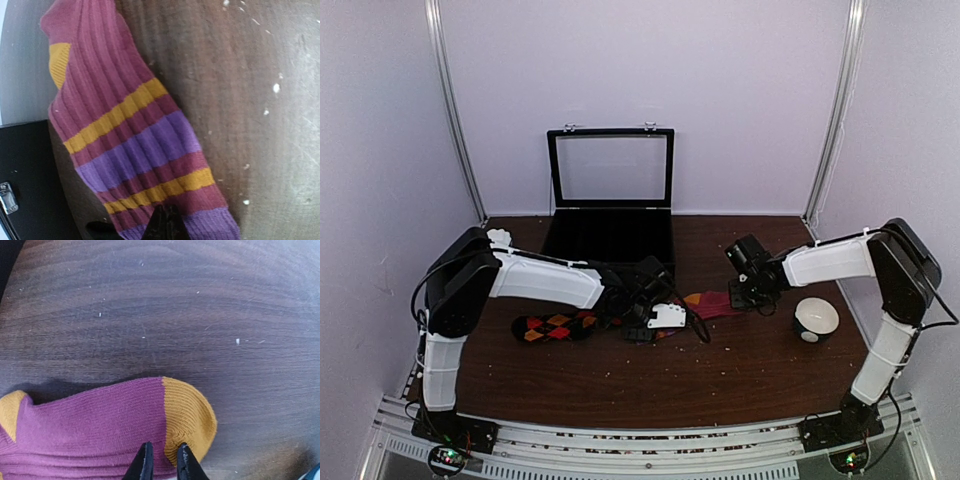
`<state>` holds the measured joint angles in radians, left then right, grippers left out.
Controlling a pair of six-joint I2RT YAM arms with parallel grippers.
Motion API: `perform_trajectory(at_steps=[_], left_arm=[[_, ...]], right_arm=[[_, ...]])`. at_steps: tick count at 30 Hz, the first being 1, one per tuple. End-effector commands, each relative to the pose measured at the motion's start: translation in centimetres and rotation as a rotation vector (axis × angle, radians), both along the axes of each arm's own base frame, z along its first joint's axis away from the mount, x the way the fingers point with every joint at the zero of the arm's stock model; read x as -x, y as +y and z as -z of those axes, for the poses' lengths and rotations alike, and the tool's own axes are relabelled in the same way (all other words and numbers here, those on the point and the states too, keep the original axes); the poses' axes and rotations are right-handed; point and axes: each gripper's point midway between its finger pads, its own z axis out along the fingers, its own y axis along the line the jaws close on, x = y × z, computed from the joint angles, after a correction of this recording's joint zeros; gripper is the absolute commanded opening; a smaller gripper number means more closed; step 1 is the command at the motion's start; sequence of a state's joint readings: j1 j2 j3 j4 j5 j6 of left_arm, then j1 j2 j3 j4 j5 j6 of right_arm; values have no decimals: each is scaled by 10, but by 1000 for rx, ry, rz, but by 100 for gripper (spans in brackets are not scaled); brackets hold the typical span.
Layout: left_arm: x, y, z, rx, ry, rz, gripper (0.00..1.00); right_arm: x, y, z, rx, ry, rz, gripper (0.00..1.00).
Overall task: Roll the socks
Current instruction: Adjust the sock at the center of the board.
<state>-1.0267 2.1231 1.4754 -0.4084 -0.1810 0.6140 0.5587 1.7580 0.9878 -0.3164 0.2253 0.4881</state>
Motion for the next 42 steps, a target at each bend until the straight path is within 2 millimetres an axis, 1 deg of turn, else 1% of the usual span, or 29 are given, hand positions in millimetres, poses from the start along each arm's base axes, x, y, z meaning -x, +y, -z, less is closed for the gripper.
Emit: perform_trajectory(at_steps=[1, 3, 6, 8, 12, 15, 18, 21, 22, 23, 25, 27, 28, 30, 31, 32, 33, 34, 35, 36, 37, 38, 39, 40, 42], left_arm=[[18, -1, -1, 14, 84, 11, 4], [24, -2, -2, 13, 110, 22, 5], [35, 2, 4, -30, 162, 30, 6], [36, 5, 6, -69, 145, 23, 6], [57, 9, 12, -93, 236, 48, 7], [72, 1, 8, -86, 255, 85, 8], [93, -16, -3, -64, 275, 147, 10], [118, -33, -19, -24, 351, 208, 11], [128, -35, -26, -11, 410, 223, 11], [134, -38, -35, 6, 451, 238, 11], [138, -41, -58, 49, 511, 262, 12], [130, -36, -82, 92, 547, 259, 13], [122, -33, -95, 119, 551, 249, 14], [106, -22, -117, 170, 546, 219, 15], [98, -13, -126, 188, 540, 200, 17], [89, -4, -133, 204, 529, 180, 18], [83, 6, -136, 209, 521, 163, 19], [77, 17, -137, 213, 512, 139, 22], [71, 28, -134, 210, 505, 112, 24], [67, 39, -128, 199, 506, 88, 25], [62, 50, -121, 191, 513, 58, 26], [58, 62, -112, 175, 523, 24, 28], [52, 73, -102, 159, 525, -15, 28], [44, 85, -91, 136, 522, -59, 28], [28, 110, -70, 95, 513, -141, 28]], right_arm=[[-12, 8, 4, -18, 10, 2, 17], [-16, 9, 7, -10, 26, -2, 16], [-22, 10, 12, 3, 50, -11, 13], [-26, 12, 14, 5, 61, -16, 12], [-33, 13, 15, 22, 76, -24, 13], [-32, 15, 14, 14, 74, -35, 12], [-29, 23, 16, -33, 84, -39, 12], [-25, 29, 16, -61, 80, -42, 13], [-24, 31, 16, -69, 75, -44, 13], [-22, 32, 15, -80, 70, -52, 15], [-20, 36, 5, -109, 30, -79, 21], [-18, 41, -14, -139, -32, -125, 29], [-17, 42, -25, -144, -69, -140, 35], [-12, 40, -45, -147, -128, -146, 47], [-10, 41, -61, -162, -173, -159, 52], [-5, 43, -71, -171, -215, -178, 56], [2, 47, -78, -167, -253, -202, 60], [11, 50, -81, -149, -280, -234, 62], [20, 55, -82, -137, -302, -266, 63], [31, 71, -85, -151, -337, -325, 66], [45, 83, -81, -157, -346, -408, 69], [57, 95, -79, -167, -368, -479, 74], [67, 109, -84, -183, -414, -541, 77], [78, 118, -84, -182, -434, -590, 79], [96, 136, -84, -196, -452, -679, 80]])
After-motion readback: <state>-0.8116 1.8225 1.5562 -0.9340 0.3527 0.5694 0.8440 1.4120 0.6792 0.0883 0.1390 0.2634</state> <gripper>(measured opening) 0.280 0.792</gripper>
